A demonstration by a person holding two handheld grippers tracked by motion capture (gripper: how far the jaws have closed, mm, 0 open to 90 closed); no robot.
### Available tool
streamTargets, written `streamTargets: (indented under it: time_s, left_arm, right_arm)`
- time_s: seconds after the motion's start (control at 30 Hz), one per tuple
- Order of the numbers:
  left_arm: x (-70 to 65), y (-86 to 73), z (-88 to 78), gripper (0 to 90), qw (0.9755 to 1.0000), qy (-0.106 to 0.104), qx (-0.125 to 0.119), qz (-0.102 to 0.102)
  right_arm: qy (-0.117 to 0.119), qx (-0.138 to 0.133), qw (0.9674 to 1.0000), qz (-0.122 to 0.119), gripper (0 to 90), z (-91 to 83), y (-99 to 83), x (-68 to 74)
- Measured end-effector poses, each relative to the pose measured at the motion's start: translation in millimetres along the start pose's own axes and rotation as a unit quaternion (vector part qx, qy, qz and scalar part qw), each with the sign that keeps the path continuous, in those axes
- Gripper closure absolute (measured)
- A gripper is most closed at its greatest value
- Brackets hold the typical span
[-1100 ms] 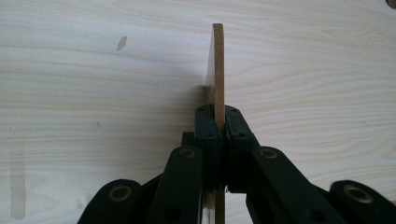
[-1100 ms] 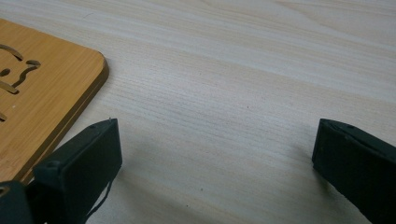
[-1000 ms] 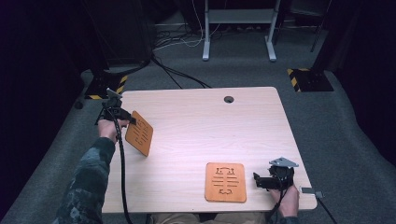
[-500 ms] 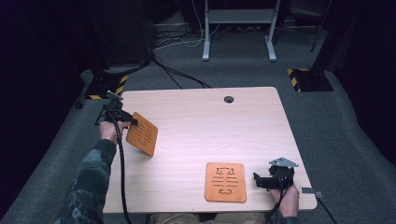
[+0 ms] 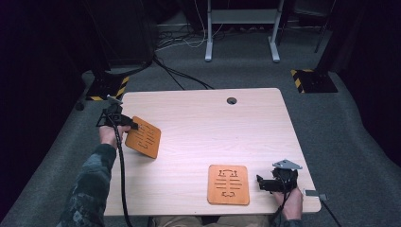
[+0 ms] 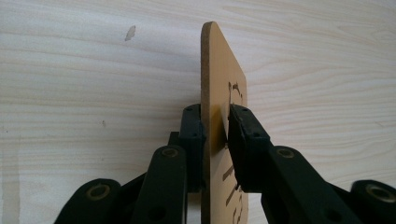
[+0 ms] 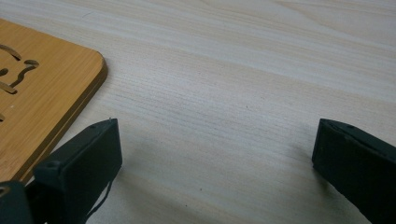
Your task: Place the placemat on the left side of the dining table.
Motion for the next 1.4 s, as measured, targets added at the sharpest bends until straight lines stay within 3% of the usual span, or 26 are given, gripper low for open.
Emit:
streamTargets:
  time_s: [0.47,1.0,1.4]
  left_arm:
    - [2.6,-1.8,4.4,71.2,0.9996,0.025,-0.006,0.005]
    - [12.9,-5.8,10.5,65.8,0.9995,0.031,-0.003,0.01]
    - [17.1,-6.8,13.8,63.6,0.9996,0.029,-0.001,0.0]
  right_arm:
    - [0.0,-0.001,1.0,0.0,0.5,0.1,0.0,-0.1]
    - [-0.001,0.0,1.0,0.0,0.6,0.3,0.0,0.6]
    - [-0.002,0.0,1.0,-0.001,0.5,0.3,0.0,0.2]
Point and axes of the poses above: each handheld gripper's, and its own axes: z roughly forward along the jaws, y roughly out of its top, x roughly to its left, the point moved 5 cm from there along z, roughly forward along the jaws, and after that the axes turned 2 degrees about z, right-handed, at the moved point
